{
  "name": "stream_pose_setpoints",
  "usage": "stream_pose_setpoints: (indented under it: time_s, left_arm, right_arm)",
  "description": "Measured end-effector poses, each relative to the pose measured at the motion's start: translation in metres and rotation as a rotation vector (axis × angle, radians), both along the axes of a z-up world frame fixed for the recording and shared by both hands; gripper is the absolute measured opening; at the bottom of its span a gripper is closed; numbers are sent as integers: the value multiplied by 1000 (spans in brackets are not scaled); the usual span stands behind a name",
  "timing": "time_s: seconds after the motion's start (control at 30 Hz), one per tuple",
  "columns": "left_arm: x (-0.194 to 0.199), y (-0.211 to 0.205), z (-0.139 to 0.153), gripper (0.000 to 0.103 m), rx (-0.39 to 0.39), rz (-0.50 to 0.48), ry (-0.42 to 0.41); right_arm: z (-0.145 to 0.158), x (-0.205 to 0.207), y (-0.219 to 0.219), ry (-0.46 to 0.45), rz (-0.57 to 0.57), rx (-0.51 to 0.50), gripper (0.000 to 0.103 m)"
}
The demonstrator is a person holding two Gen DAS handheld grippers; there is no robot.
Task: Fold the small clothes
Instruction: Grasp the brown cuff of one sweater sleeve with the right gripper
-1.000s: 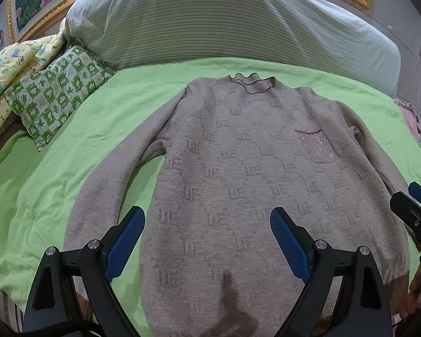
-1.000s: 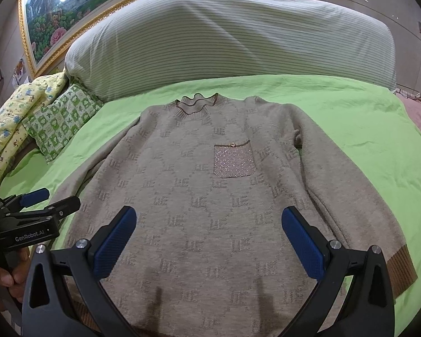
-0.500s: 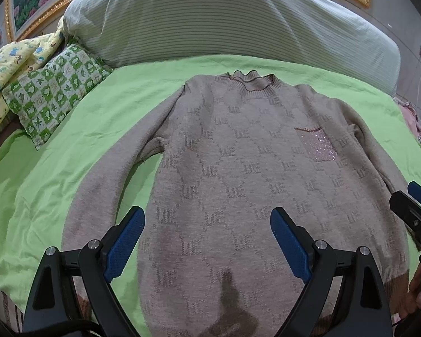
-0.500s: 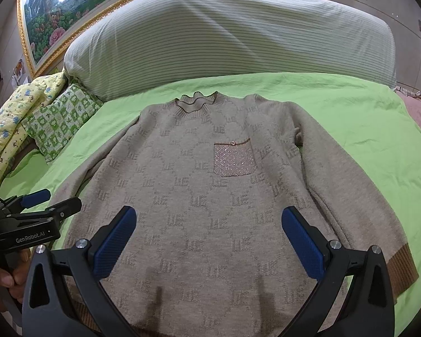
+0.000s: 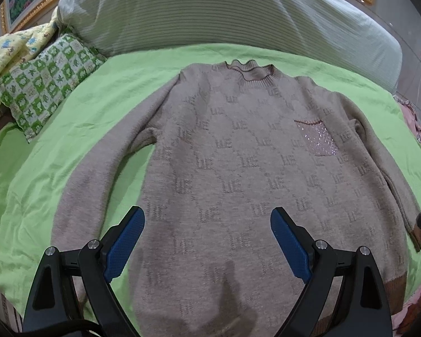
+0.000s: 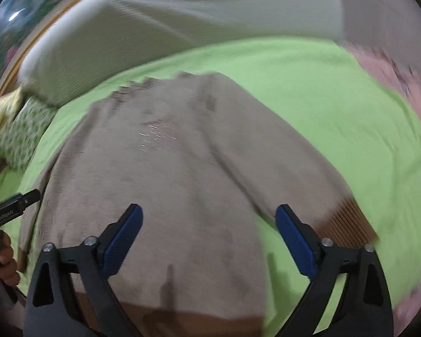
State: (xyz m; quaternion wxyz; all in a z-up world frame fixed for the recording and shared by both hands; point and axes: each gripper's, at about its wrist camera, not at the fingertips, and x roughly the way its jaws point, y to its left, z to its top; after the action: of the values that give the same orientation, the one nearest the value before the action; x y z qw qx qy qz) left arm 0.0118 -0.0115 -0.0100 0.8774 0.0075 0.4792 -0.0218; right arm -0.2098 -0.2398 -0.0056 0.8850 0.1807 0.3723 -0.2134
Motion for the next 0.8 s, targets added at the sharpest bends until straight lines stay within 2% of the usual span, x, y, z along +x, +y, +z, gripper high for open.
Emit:
stream_pose_setpoints:
  time_s: [0.07, 0.13, 0.27, 0.4, 0.57, 0.6, 0.67, 0.7, 0.73, 0.8]
  left_arm:
    - [4, -6, -3, 92, -2, -13, 8]
    - [9, -15, -6, 92, 4, -30, 12]
    - [25, -31, -9, 92, 34, -61, 13]
    - [37, -44, -12, 92, 38, -80, 20]
    - [46, -54, -16, 92, 43, -103, 21]
    - [49, -55, -18, 92, 45, -103, 23]
    - [57, -58, -24, 92, 58, -102, 30]
    - [61, -58, -26, 92, 64, -96, 34]
    - [65, -57, -28, 92, 64, -89, 40]
    - [75, -55, -32, 92, 58, -69, 49]
  right_arm:
    - [-9, -18, -17, 9, -67, 73, 78]
    - [-18, -31, -29, 0, -126, 139, 75]
    - [-34, -42, -51, -67, -226, 288, 74]
    - [-55, -36, -67, -167, -300, 525, 74]
    - [-55, -33, -76, -233, -440, 605, 74]
    - [-55, -33, -79, -243, -473, 602, 71]
    - [-52, -34, -92, -251, -536, 557, 56]
    - [-50, -32, -98, -238, -547, 527, 29]
    - [-48, -29, -108, -214, -553, 492, 10]
    - [-33, -29, -133, -215, -574, 405, 9]
